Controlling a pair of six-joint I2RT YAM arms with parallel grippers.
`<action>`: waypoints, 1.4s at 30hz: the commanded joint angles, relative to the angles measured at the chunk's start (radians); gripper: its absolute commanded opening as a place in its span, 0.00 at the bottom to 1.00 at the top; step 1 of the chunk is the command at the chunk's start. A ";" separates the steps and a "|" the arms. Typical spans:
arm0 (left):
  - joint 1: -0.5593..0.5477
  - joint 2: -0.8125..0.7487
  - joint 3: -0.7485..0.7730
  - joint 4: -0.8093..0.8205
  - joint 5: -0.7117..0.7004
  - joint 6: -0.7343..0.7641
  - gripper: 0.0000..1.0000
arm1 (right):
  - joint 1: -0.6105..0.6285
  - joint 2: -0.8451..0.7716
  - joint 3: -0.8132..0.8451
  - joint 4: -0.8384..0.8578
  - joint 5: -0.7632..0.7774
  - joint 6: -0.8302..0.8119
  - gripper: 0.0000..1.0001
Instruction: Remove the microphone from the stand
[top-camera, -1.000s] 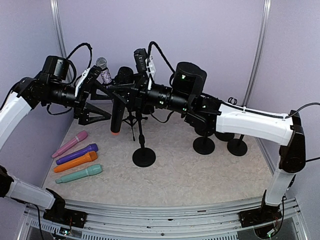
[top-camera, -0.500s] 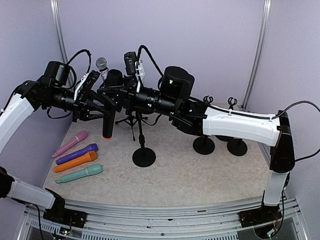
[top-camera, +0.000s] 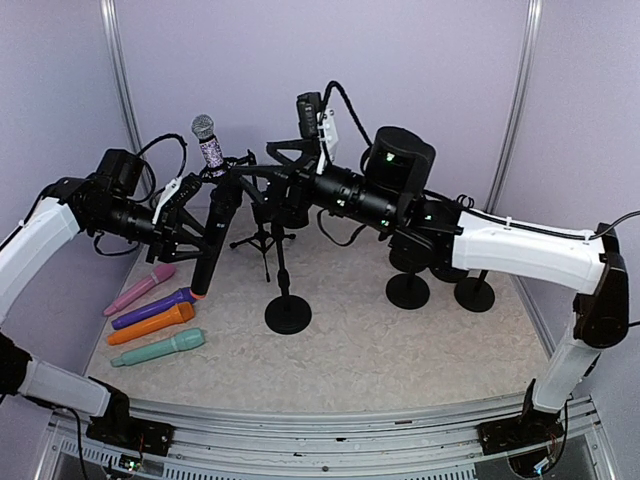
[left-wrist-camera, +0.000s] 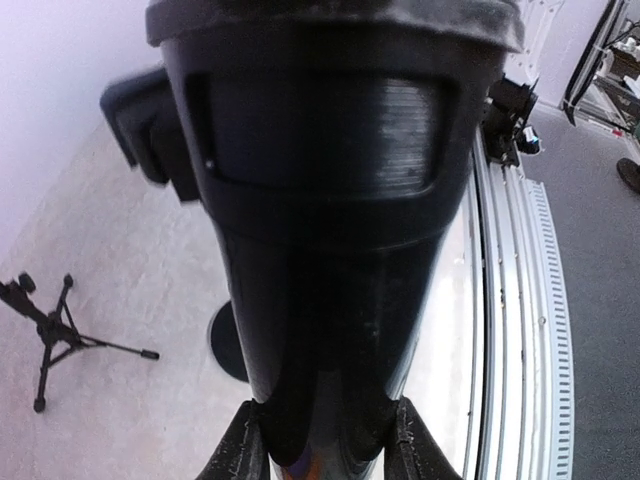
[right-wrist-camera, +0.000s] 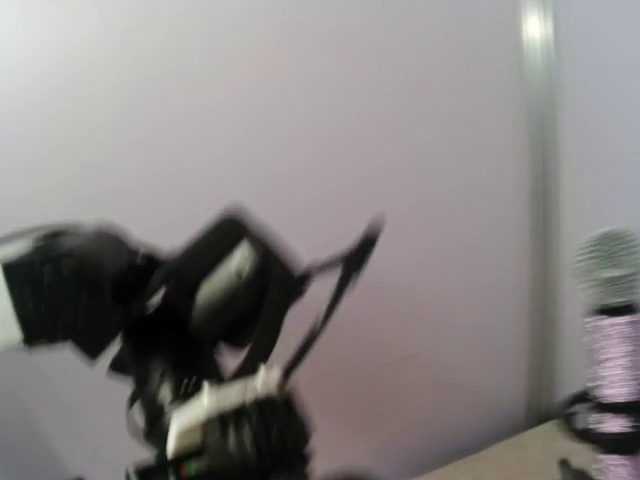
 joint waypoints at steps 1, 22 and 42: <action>0.019 -0.038 -0.134 0.005 -0.111 0.059 0.06 | -0.044 -0.160 -0.103 -0.014 0.095 -0.030 1.00; 0.017 -0.024 -0.738 0.419 -0.808 0.078 0.02 | -0.115 -0.305 -0.311 -0.179 0.199 -0.023 1.00; 0.014 -0.018 -0.596 0.373 -0.715 -0.065 0.71 | -0.015 -0.090 -0.583 0.016 0.427 -0.028 0.86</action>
